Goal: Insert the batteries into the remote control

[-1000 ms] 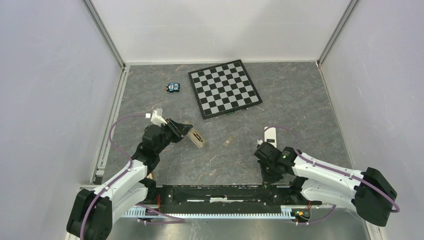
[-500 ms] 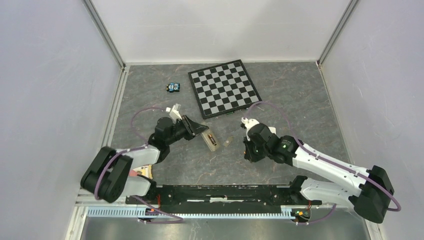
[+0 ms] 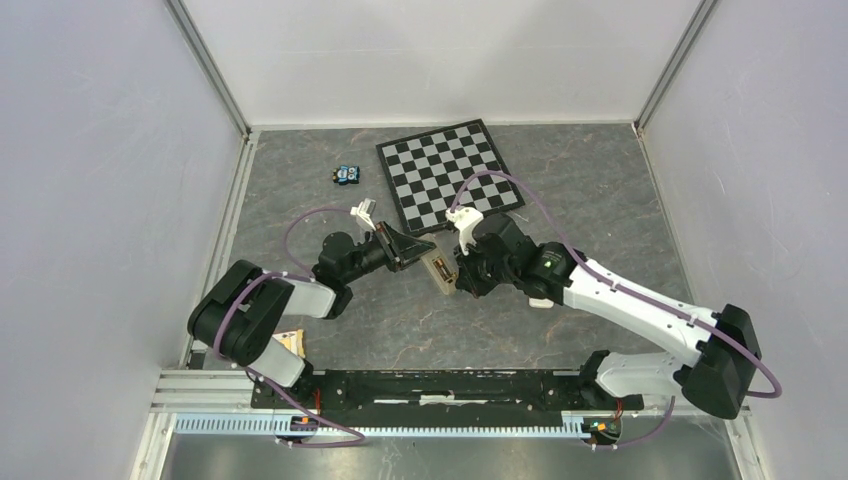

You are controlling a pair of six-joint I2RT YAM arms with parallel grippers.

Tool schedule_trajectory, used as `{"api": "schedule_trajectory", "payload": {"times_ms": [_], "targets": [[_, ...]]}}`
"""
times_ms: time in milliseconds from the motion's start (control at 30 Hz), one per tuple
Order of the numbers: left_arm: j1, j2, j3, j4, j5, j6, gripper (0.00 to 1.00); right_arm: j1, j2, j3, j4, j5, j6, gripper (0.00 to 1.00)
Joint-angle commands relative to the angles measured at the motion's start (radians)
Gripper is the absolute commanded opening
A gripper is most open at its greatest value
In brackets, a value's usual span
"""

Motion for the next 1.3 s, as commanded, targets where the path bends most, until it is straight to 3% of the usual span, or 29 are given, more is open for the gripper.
{"api": "schedule_trajectory", "payload": {"times_ms": [0,767,1267], "targets": [[-0.012,0.009,0.026,0.119,0.031,-0.054,0.02,-0.002,0.023,0.061,0.007,-0.026,-0.047,0.01],[-0.027,0.036,0.016,0.198,0.046,-0.085,0.02,-0.002,0.127,0.110,0.011,-0.018,-0.042,0.10],[-0.027,0.022,-0.002,0.238,0.021,-0.134,0.02,-0.002,0.126,0.085,0.065,0.016,-0.021,0.22]]}}
